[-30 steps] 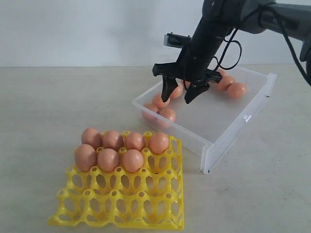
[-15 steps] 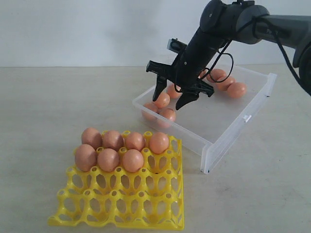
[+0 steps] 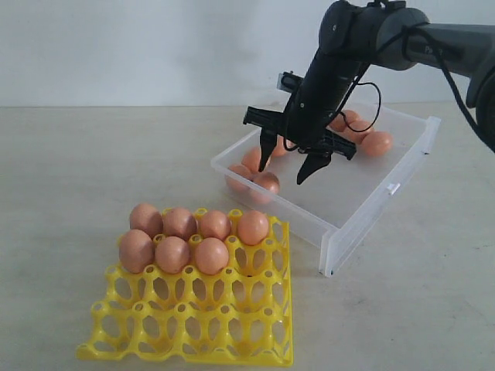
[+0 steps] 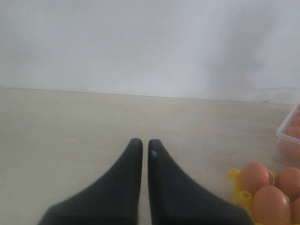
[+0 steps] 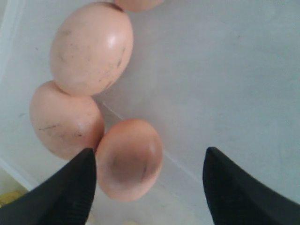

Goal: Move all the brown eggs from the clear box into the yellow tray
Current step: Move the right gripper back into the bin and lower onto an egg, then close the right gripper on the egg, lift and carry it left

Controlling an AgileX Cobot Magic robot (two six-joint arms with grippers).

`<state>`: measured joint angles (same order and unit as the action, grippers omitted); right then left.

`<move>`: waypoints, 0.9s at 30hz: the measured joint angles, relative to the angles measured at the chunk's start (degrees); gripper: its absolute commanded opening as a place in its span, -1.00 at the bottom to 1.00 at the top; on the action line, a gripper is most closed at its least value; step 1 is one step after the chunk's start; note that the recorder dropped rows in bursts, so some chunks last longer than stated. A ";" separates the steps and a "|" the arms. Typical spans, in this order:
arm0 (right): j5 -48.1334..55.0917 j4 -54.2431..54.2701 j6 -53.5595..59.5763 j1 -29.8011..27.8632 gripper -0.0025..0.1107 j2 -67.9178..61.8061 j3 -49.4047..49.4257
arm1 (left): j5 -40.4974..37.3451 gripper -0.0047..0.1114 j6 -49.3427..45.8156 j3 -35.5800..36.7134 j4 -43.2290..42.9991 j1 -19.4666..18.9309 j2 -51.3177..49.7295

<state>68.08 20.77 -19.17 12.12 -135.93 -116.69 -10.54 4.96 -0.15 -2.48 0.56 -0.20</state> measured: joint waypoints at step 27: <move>-7.19 0.30 2.61 0.00 -0.96 0.58 0.11 | 0.00 -0.85 0.00 0.00 0.00 0.00 0.00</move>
<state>60.89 21.07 -16.56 12.12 -135.35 -116.58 -10.54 4.96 -0.15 -2.48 0.56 -0.20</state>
